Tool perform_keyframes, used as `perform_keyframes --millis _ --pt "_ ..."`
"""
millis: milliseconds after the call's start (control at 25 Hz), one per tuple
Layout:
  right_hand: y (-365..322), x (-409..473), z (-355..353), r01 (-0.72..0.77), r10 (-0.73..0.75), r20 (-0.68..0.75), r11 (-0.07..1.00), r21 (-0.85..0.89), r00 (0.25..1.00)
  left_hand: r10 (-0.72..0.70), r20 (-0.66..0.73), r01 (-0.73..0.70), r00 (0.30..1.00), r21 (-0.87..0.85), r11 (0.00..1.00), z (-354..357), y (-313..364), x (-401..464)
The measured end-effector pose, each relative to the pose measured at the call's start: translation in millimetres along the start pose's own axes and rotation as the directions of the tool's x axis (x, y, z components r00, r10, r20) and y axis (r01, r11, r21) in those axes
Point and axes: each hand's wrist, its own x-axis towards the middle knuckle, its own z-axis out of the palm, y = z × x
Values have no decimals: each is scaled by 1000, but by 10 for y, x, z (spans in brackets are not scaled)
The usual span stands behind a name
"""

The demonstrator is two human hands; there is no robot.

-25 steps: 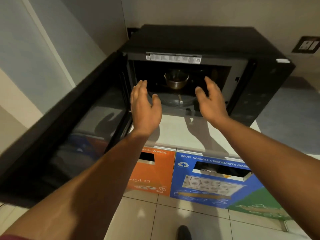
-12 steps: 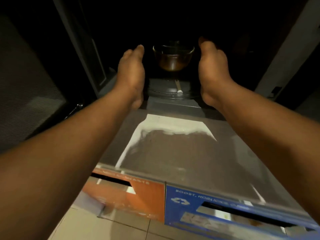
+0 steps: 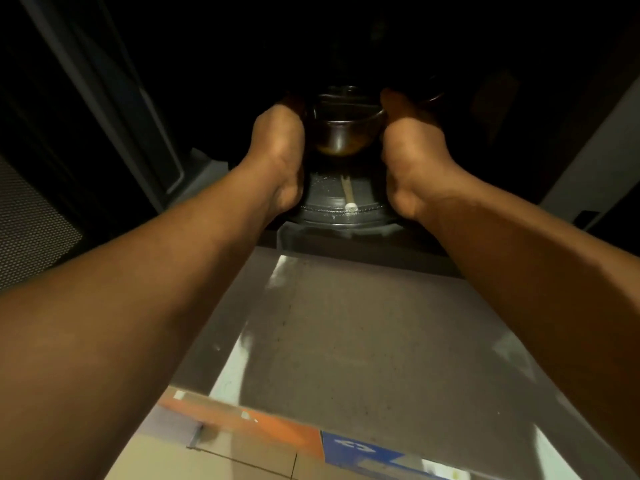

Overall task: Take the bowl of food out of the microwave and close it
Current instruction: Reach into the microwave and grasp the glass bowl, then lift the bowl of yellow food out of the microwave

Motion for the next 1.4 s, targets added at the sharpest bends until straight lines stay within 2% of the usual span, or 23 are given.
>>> perform_keyframes --millis 200,320,440,560,720,840,960,1080,1240,1400 --pt "-115 -114 -9 -12 14 -38 999 46 999 -1 -71 -3 997 -51 999 -62 -5 -26" --pt "-213 -341 55 32 -30 -22 994 108 999 -17 -142 0 990 -118 993 -134 46 -133" --pt "-265 -665 115 61 -55 -46 988 139 997 -25 -87 11 996 -155 988 -191 124 -449" --pt "-335 -1088 145 28 -12 -121 991 134 993 -47 -59 33 997 -212 977 -210 300 -872" --pt "-524 -1939 12 -54 65 -125 995 89 990 -72 33 76 997 -140 987 -263 548 -1580" --pt "-744 -2509 -206 -62 82 -172 991 116 982 -127 83 136 988 -113 984 -174 792 -2119" --pt "-943 -2928 -469 -70 104 -252 988 140 962 -171 141 186 975 -99 978 74 923 -2499" --pt "-1060 -3184 -907 -106 142 -394 988 113 908 -207 236 215 950 -10 977 472 938 -2816" --pt "-1102 -3306 -1640 -97 128 -512 991 87 849 -191 349 193 918 29 981 1153 666 -3067" --pt "-1068 -3192 -2592 -37 78 -606 996 80 791 -250 432 252 867 53 966 2086 270 -3166"
